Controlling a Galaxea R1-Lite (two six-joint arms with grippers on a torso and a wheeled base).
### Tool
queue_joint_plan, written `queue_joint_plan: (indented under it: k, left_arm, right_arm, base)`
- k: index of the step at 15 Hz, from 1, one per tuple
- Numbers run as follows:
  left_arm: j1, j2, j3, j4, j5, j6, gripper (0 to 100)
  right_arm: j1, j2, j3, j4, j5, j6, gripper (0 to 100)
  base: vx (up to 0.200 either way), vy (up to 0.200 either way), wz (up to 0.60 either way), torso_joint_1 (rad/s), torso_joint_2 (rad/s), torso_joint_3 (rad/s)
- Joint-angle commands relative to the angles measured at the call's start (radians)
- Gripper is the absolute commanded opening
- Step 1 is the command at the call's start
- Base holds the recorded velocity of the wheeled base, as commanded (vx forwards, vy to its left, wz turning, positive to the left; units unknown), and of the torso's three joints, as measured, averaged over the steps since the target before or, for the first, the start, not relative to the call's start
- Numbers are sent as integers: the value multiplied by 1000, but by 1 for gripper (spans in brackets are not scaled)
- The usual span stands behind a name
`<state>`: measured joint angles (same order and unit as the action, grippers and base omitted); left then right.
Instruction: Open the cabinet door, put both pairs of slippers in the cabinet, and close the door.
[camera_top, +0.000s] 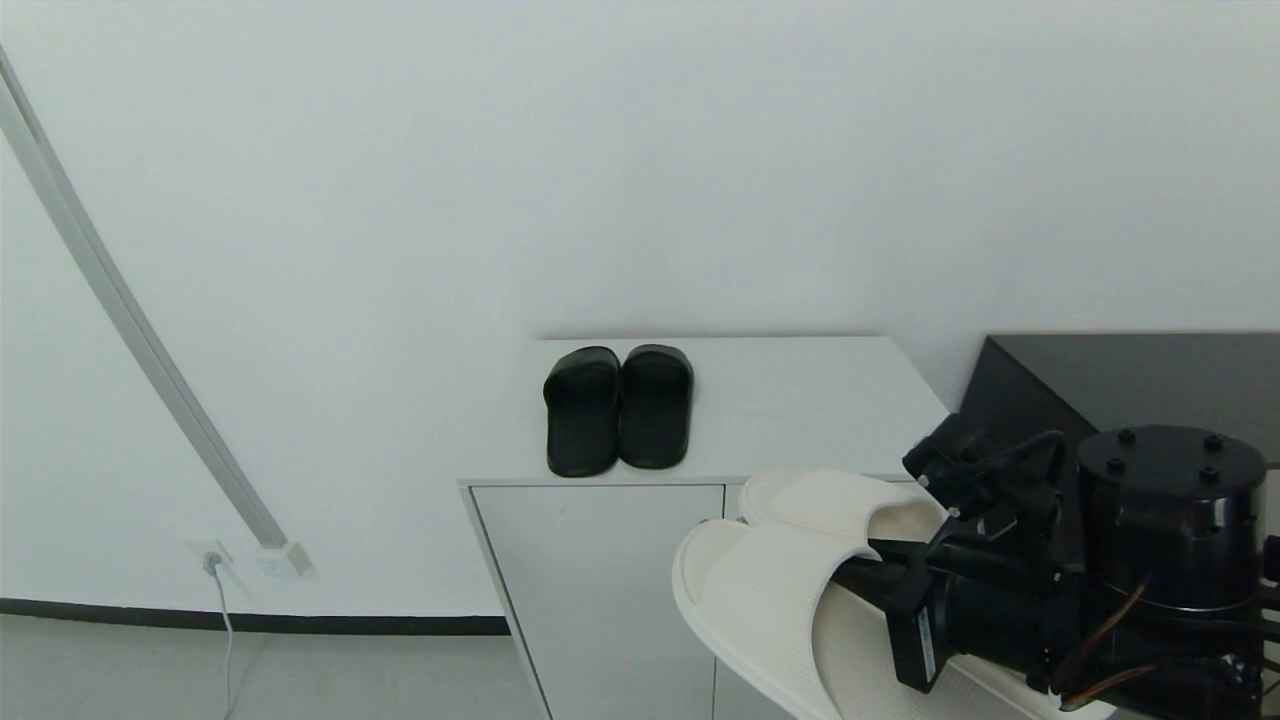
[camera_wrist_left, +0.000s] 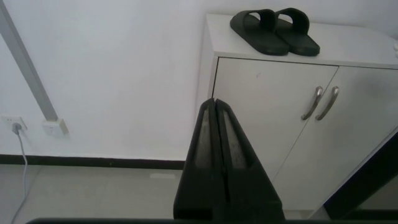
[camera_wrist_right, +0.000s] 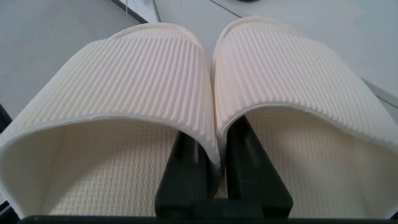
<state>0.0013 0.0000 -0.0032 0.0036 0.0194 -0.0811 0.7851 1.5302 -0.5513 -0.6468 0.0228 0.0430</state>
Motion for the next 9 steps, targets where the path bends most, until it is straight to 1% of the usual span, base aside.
queue_joint_plan:
  k: [1,4,9]
  left_arm:
    - [0,2,0,1,1,0,0]
    - [0,2,0,1,4,3,0]
    - [0,2,0,-1,4,1,0]
  right_arm:
    - [0,2,2,1,0,0,0]
    - [2,2,2,1,0,0,0]
    - [0,4,2,1,0,0,0]
  base:
    - [0,0,0,-119,300,168]
    - [0,0,0,-167,380,216]
    - [0,0,0,-219,530,299]
